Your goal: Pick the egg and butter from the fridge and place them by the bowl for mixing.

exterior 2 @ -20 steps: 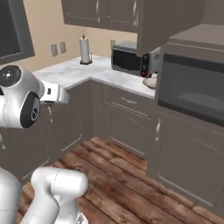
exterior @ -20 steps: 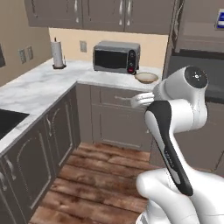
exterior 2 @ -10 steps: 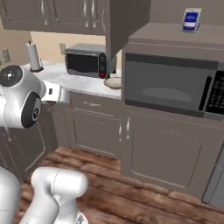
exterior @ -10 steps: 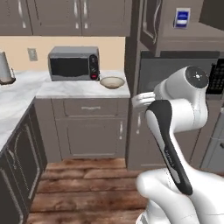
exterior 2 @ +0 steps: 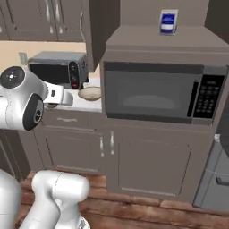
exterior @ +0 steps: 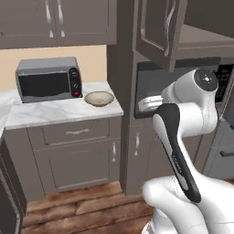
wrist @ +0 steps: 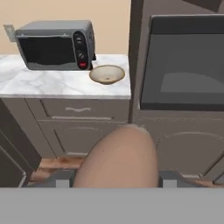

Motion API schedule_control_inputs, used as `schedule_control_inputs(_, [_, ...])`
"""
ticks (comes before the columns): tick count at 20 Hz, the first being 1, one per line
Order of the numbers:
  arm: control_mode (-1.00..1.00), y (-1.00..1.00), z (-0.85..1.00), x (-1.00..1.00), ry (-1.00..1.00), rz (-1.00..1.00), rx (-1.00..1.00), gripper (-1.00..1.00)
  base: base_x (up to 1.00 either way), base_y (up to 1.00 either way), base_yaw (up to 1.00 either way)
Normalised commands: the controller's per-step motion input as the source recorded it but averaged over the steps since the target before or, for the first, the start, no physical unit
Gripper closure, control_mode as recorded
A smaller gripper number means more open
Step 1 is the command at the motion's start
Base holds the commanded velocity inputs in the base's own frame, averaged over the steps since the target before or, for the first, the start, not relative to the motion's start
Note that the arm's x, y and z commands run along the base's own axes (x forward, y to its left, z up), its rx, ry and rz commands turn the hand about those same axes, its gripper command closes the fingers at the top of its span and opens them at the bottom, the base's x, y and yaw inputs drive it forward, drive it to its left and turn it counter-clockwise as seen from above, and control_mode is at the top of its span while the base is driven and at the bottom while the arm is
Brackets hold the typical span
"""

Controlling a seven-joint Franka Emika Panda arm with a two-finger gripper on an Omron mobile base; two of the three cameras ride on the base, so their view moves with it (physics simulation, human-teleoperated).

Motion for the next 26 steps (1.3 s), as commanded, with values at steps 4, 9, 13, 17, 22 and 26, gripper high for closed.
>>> schedule_control_inputs(4, [1.0, 0.0, 0.0, 0.0, 0.0, 0.0, 0.0, 1.0, 0.59, 0.6, -0.18])
schedule_control_inputs(9, [1.0, 0.0, 0.0, 0.0, 0.0, 0.0, 0.0, 1.0, 0.55, 0.75, -0.03])
schedule_control_inputs(13, [1.0, 0.0, 0.0, 0.0, 0.0, 0.0, 0.0, 1.0, 0.65, 0.7, 0.0])
schedule_control_inputs(17, [1.0, 0.0, 0.0, 0.0, 0.0, 0.0, 0.0, 1.0, 0.68, 0.59, -0.04])
schedule_control_inputs(22, [1.0, 0.0, 0.0, 0.0, 0.0, 0.0, 0.0, 1.0, 0.63, 0.11, 0.0])
schedule_control_inputs(26, [1.0, 0.0, 0.0, 0.0, 0.0, 0.0, 0.0, 1.0, 0.59, 0.15, 0.0])
